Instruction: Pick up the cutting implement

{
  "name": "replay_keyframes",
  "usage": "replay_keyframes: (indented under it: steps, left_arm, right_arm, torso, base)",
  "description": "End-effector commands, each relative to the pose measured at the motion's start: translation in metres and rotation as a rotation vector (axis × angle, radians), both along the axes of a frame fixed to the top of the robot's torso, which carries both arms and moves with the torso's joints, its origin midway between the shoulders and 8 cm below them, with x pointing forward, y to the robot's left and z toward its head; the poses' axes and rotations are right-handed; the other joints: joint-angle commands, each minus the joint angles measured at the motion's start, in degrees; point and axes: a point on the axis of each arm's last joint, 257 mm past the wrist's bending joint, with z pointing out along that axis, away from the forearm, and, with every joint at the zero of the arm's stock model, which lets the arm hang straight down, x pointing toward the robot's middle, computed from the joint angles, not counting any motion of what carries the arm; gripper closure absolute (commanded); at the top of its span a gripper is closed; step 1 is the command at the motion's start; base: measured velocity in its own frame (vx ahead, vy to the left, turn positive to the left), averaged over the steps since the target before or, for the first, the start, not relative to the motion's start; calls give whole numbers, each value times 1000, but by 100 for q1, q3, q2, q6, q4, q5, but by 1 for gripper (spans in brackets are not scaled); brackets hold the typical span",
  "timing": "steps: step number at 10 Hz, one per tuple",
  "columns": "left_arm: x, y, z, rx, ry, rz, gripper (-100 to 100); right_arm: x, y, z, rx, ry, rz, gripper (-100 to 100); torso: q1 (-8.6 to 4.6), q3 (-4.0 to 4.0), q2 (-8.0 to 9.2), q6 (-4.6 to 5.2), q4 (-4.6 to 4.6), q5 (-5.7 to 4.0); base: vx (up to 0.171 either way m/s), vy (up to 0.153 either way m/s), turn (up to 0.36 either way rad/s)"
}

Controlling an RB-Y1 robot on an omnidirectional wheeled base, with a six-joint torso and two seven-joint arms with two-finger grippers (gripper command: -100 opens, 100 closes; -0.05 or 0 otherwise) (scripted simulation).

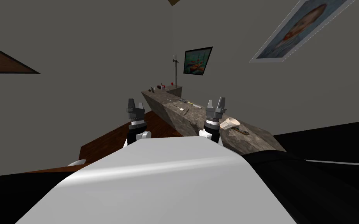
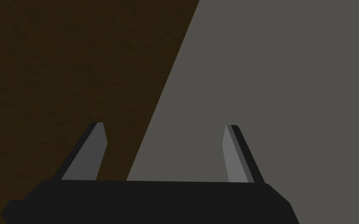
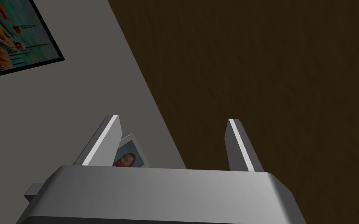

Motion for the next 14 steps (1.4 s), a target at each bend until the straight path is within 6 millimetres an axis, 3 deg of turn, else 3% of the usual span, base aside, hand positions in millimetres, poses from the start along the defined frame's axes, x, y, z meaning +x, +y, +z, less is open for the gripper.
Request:
replay_keyframes:
  steps: [1, 5, 8, 14]
  left_arm:
    - [0, 0, 0, 0, 0, 0, 0]
    - [0, 0, 0, 0, 0, 0, 0]
    - [0, 0, 0, 0, 0, 0, 0]
    - [0, 0, 0, 0, 0, 0, 0]
  right_arm:
    - [8, 2, -4, -20, 24, 19, -100]
    - [48, 0, -27, -54, 143, 74, -100]
    - [66, -6, -40, -51, 204, 81, -100]
    - [118, -32, -76, -21, 376, 88, -100]
  torso:
    - [0, 0, 0, 0, 0, 0]
    - [36, 2, 3, -2, 1, 8]
    - [30, 0, -1, -2, 0, 7]
    - [34, -2, -4, -1, -1, 8]
  base:
    - [-7, 22, 48]
    - [-17, 94, 97]
    - [-3, 75, 54]
    - [3, 84, 65]
